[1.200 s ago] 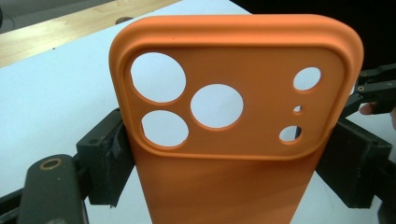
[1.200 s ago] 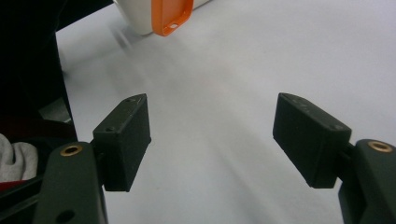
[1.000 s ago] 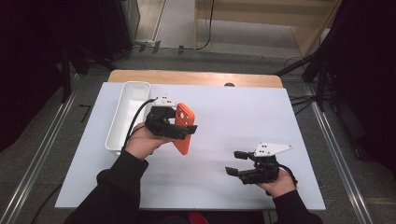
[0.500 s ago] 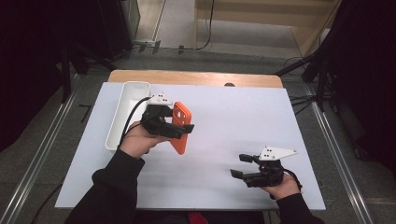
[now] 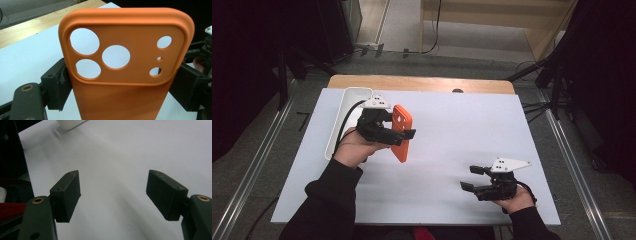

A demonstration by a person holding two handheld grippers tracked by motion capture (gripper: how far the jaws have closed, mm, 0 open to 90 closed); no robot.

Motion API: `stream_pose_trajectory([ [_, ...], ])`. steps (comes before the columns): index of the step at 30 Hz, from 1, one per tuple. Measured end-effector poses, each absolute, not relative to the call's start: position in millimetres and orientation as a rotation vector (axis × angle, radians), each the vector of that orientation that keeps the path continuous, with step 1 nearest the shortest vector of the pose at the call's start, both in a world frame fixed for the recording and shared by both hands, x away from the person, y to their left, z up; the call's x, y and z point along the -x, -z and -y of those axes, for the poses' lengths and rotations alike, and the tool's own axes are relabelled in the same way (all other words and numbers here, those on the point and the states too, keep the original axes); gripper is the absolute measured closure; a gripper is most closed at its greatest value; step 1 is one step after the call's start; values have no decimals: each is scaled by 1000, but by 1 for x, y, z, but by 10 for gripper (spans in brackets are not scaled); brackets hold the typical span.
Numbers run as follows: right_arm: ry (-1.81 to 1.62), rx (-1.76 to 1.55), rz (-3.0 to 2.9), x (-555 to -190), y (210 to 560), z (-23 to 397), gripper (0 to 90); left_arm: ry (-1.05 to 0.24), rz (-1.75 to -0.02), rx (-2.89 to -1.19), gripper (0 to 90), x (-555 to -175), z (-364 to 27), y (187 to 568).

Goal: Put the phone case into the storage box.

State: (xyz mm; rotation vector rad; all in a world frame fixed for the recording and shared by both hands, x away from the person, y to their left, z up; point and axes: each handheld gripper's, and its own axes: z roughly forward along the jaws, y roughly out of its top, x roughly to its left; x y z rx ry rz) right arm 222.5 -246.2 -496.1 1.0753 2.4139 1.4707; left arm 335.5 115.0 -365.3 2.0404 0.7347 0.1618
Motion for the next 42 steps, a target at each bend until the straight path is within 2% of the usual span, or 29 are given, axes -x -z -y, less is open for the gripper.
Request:
stream_pose_trajectory([
  [23,-1488,-1076,-2413,-222,495,246,264,-220,-798,-1981,157,-337,-147,339],
  [42,-1485,-1068,-2413,-222,495,246,264,-322,-907,-1922,157,-343,-173,330],
])
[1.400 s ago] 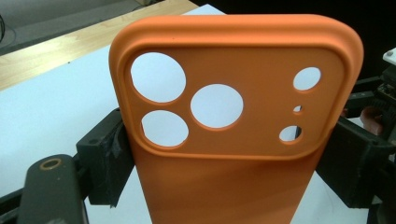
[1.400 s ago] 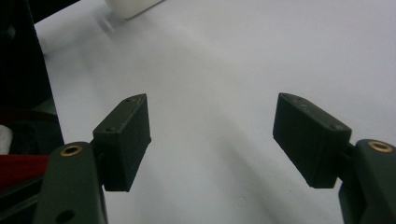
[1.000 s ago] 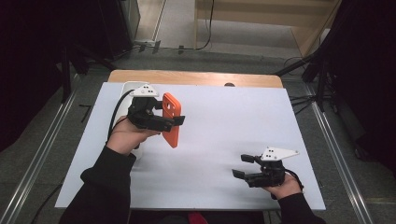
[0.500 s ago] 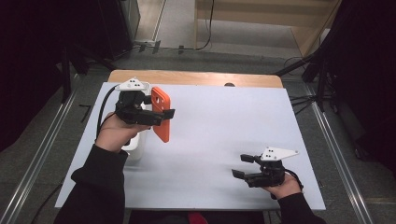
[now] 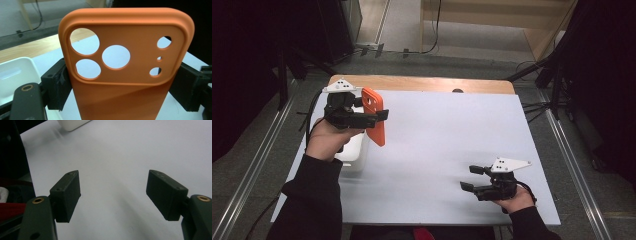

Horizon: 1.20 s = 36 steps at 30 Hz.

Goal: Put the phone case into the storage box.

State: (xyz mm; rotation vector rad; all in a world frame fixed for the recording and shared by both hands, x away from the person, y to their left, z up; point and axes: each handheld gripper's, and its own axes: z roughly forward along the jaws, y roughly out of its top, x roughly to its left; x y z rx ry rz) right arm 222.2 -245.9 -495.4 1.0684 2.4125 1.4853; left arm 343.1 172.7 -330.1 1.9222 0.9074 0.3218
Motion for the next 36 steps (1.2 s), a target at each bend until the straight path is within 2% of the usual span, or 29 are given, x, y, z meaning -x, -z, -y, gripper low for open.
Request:
stream_pose_trajectory([
  [11,-1485,-1066,-2418,-222,495,244,264,-415,-1005,-1865,157,-348,-182,329],
  [36,-1490,-1056,-2423,-223,494,243,264,-509,-1127,-1835,157,-380,-195,321],
])
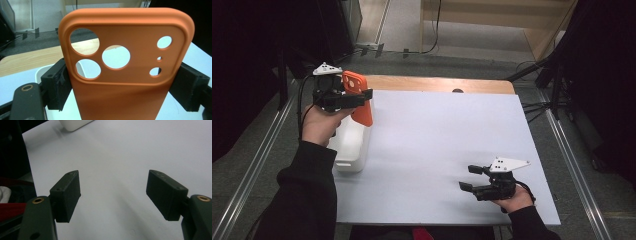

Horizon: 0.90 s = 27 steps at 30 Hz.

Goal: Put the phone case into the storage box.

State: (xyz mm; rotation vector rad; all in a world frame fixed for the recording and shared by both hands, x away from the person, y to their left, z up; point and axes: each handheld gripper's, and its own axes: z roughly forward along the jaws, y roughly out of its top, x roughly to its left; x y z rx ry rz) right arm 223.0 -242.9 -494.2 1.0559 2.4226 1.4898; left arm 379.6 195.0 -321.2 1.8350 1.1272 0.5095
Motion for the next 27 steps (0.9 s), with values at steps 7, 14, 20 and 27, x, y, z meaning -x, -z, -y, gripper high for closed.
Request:
stream_pose_trajectory([
  [7,-1492,-1031,-2433,-221,494,240,262,-561,-1149,-1820,157,-386,-193,317],
  [14,-1489,-1032,-2429,-221,493,242,262,-603,-1175,-1830,157,-400,-189,311],
  [20,-1493,-1022,-2430,-221,492,241,262,-633,-1190,-1803,157,-407,-187,305],
  [27,-1494,-1018,-2431,-220,492,241,262,-649,-1234,-1787,157,-420,-189,303],
])
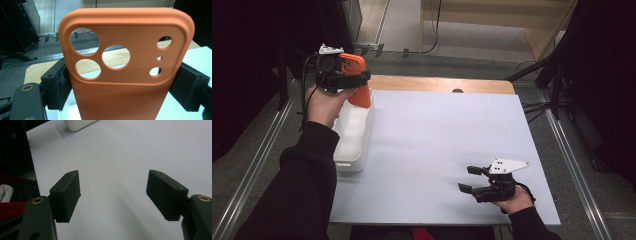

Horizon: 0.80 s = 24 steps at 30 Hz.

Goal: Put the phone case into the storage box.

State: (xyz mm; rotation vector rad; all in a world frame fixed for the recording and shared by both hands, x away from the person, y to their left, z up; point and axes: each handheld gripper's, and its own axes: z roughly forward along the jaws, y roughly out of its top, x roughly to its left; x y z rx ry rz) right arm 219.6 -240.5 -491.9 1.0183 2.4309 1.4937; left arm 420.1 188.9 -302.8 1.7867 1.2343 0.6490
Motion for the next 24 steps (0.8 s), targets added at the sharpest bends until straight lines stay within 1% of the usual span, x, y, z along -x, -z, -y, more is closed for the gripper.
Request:
stream_pose_trajectory([
  [13,-1496,-1017,-2429,-220,492,241,262,-693,-1294,-1760,157,-442,-192,307],
  [20,-1497,-1019,-2428,-220,492,241,262,-727,-1300,-1771,156,-452,-195,317],
  [24,-1497,-1022,-2429,-219,492,242,262,-722,-1315,-1759,156,-457,-196,321],
])
